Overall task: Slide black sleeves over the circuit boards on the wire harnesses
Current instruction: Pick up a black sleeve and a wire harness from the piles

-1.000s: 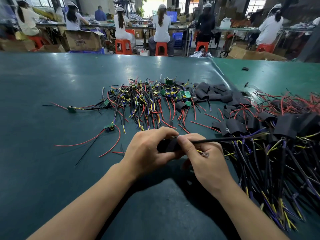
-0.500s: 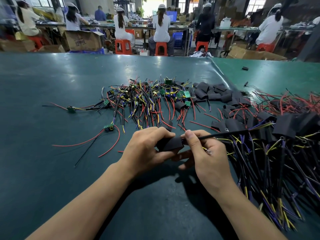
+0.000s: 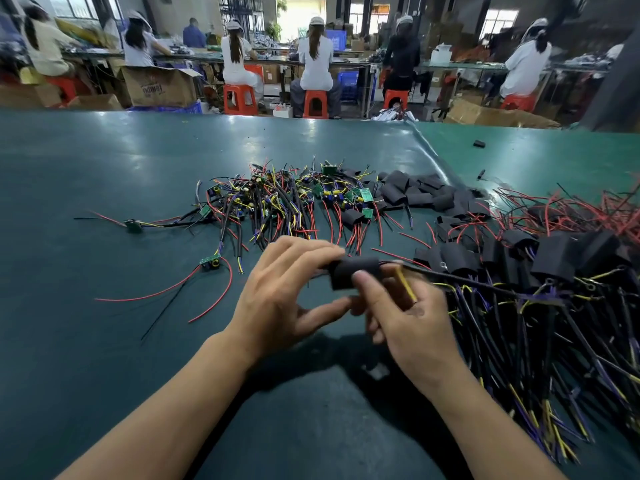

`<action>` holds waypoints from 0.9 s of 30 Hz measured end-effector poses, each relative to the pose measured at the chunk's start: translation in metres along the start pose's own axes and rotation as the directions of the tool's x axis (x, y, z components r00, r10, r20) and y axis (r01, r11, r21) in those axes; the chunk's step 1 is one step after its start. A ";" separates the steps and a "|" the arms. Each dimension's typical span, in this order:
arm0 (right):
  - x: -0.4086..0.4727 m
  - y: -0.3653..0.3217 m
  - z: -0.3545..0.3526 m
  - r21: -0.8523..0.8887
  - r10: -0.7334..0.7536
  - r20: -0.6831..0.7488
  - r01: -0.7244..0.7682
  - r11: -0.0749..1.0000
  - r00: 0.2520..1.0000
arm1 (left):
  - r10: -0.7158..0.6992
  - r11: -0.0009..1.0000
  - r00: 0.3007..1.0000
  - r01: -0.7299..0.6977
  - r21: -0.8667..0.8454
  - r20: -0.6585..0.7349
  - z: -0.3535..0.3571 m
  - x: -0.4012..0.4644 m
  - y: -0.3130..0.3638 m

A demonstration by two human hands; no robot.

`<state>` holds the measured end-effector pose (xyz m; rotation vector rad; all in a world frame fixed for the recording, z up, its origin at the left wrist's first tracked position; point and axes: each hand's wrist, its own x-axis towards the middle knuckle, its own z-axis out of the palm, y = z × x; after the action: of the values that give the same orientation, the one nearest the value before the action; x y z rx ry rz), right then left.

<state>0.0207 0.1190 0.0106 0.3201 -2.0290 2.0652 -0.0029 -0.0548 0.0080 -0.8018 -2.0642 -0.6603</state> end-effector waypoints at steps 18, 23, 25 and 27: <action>0.006 0.016 -0.007 -0.259 0.015 -0.076 -0.034 0.965 0.997 | -0.666 0.717 0.725 0.559 0.417 0.175 0.009 -0.014 -0.023; 0.009 0.017 -0.008 -0.215 0.026 -0.097 -0.046 0.975 0.995 | -0.602 0.760 0.787 0.515 0.397 0.131 0.009 -0.012 -0.023; 0.008 0.017 -0.009 -0.218 0.029 -0.094 -0.049 0.975 0.995 | -0.610 0.754 0.785 0.536 0.379 0.104 0.009 -0.011 -0.023; 0.008 0.017 -0.009 -0.228 0.022 -0.091 -0.042 0.973 0.996 | -0.592 0.777 0.806 0.562 0.285 0.024 0.007 -0.008 -0.021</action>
<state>0.0079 0.1278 -0.0033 0.1529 -2.2035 1.8017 -0.0178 -0.0660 -0.0055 -0.0242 -2.4574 -0.6458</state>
